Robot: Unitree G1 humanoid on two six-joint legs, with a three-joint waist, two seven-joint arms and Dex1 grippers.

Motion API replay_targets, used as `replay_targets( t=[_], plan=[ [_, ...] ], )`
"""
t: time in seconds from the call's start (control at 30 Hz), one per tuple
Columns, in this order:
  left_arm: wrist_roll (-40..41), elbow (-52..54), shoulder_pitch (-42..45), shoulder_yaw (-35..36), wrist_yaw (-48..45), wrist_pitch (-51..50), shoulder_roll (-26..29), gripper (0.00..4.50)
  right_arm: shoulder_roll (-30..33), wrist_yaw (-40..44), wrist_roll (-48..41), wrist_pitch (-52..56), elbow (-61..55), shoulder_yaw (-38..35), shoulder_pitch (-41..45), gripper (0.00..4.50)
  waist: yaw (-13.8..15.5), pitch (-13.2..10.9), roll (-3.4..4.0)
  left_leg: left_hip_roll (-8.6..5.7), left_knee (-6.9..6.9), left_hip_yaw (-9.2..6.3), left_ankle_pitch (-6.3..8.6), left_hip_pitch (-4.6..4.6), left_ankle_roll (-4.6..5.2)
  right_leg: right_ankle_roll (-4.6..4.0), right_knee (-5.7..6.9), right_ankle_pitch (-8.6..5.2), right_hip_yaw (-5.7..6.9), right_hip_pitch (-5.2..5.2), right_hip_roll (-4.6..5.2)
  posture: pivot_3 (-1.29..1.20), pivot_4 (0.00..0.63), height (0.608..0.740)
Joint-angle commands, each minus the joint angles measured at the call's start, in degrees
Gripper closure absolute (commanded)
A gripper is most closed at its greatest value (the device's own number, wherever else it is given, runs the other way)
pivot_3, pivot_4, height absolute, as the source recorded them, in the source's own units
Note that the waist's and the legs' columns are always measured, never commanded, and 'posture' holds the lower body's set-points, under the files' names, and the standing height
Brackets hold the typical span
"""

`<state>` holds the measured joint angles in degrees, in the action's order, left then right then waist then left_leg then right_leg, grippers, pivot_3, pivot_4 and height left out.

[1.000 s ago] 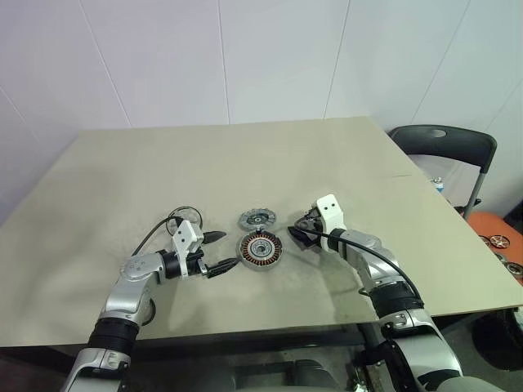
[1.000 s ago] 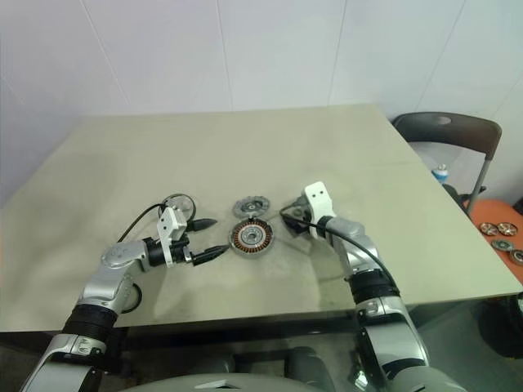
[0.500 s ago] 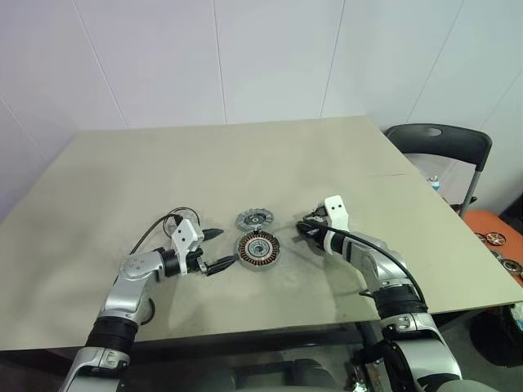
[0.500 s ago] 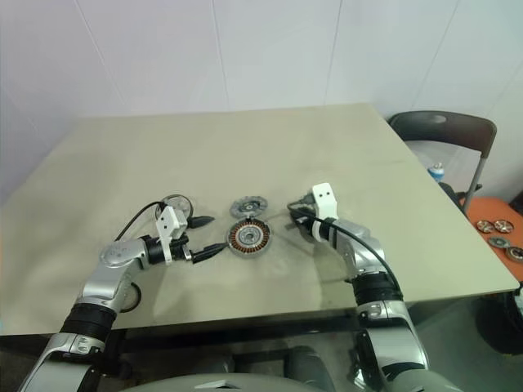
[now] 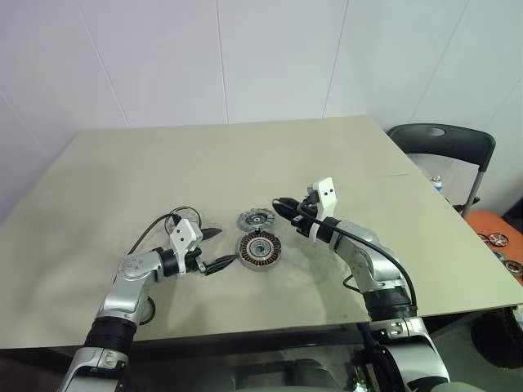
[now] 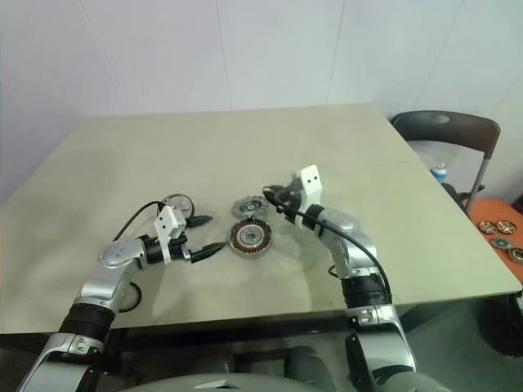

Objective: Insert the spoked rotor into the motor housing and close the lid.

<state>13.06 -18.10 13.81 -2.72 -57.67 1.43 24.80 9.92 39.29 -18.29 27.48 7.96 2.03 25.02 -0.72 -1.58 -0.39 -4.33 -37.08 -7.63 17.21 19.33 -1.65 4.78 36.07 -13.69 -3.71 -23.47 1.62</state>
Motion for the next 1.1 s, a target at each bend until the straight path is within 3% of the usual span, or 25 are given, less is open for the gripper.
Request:
replay_targets(
  t=[0.03, 0.17, 0.63, 1.1],
  plan=[
    [0.6, 0.8, 0.6, 0.1, -0.7, -0.4, 0.5, 0.00, 2.7, 5.1, 0.0, 5.4, -4.9, 7.2, -2.5, 3.79, 0.0, 0.0, 0.01, 0.00, -0.01, 0.00, 0.00, 0.00, 0.00, 0.00, 0.00, 0.00, 0.00, 0.00, 0.00, 0.00, 0.000, 0.740],
    [0.2, 0.2, 0.4, -0.3, -1.2, -0.9, 0.4, 0.00, 5.1, 6.6, 0.5, 10.2, -6.1, 12.1, -4.1, 3.79, 0.0, 0.0, 0.03, -0.02, -0.04, 0.02, 0.00, 0.00, 0.00, -0.01, 0.00, -0.01, 0.02, 0.02, 0.01, 0.00, 0.000, 0.740],
    [-0.1, -0.8, 0.9, -1.2, -1.2, -0.3, -0.1, 0.00, 5.2, 2.0, 2.6, 7.5, -4.0, 10.9, -1.8, 3.79, 0.1, 0.0, 0.01, 0.00, -0.03, 0.01, 0.00, -0.01, 0.00, 0.00, -0.01, -0.01, 0.04, 0.02, 0.00, 0.00, 0.000, 0.740],
    [-0.2, -0.9, 0.3, -1.1, -1.0, 0.0, 0.0, 0.00, 7.2, 4.6, 3.1, 11.3, -3.8, 12.0, -0.1, 3.79, 0.1, 0.0, 0.01, 0.00, -0.03, 0.01, 0.00, -0.01, 0.00, 0.00, -0.02, -0.01, 0.04, 0.03, 0.01, 0.00, 0.000, 0.740]
  ],
)
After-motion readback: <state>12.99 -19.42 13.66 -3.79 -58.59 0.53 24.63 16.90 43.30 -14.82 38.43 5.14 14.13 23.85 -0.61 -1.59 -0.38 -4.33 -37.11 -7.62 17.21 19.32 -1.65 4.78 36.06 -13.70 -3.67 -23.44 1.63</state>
